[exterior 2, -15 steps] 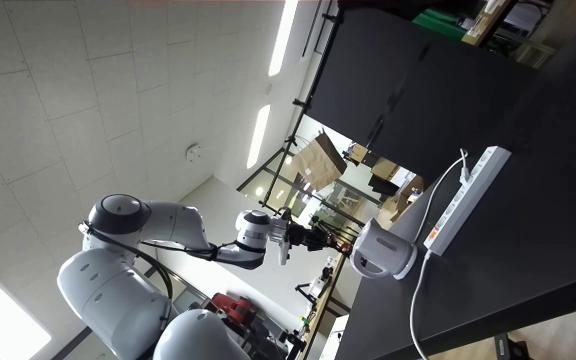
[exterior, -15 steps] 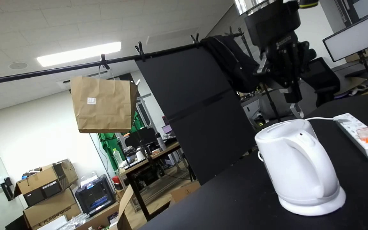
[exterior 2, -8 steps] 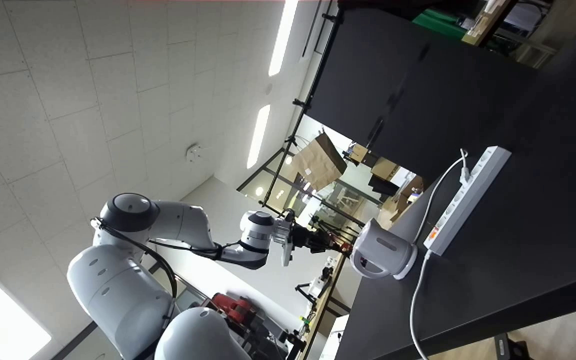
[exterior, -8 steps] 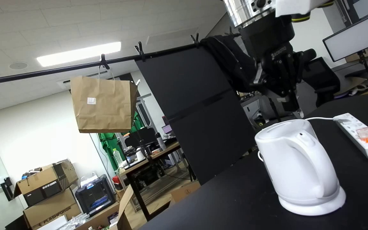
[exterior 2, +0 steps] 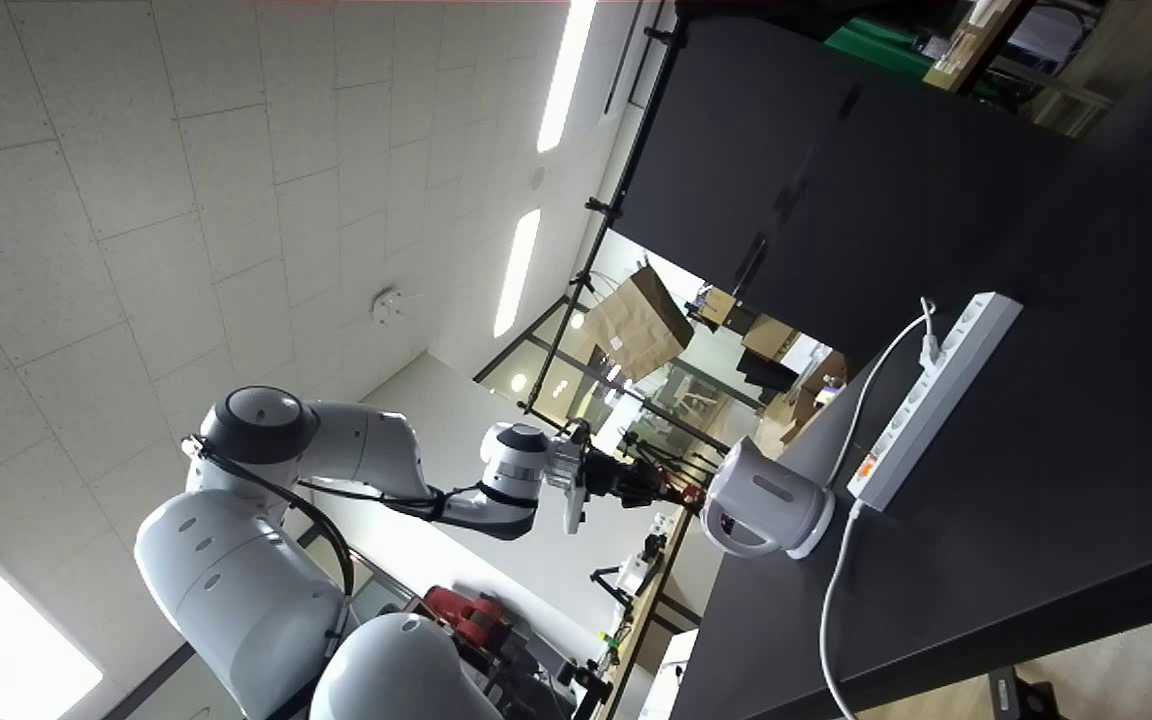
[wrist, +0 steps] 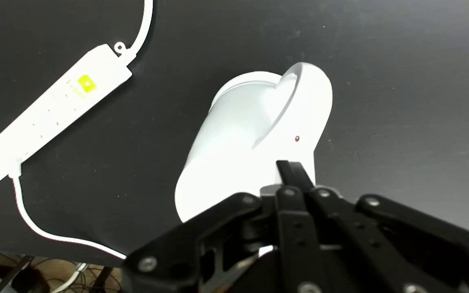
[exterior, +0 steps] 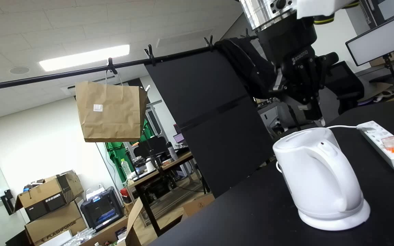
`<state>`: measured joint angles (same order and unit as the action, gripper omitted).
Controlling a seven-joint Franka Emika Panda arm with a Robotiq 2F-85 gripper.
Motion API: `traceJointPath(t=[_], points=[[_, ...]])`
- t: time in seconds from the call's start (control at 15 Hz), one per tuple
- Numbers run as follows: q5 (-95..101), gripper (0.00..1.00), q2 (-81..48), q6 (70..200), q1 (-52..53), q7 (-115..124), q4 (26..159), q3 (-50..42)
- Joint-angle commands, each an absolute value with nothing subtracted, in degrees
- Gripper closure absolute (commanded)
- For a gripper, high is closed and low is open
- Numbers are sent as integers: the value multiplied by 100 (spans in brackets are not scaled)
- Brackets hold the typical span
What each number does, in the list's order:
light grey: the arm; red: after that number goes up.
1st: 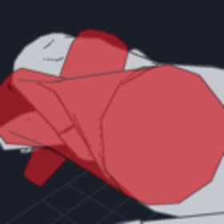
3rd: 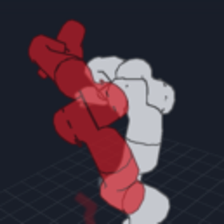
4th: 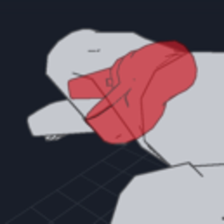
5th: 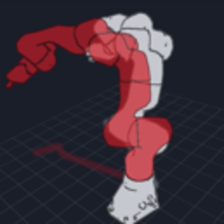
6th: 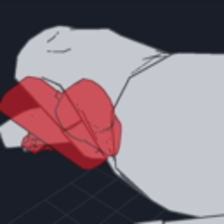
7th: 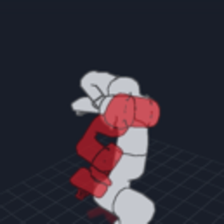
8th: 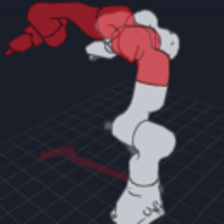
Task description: Turn on the electric kettle
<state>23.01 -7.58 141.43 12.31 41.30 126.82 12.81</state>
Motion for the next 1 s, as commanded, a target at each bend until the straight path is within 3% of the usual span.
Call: traceJointPath(t=[0.0,0.93], points=[[2428,100,-815,14178,1426,4183,12668,1108],[2531,100,-1147,14741,1661,4195,12726,800]])
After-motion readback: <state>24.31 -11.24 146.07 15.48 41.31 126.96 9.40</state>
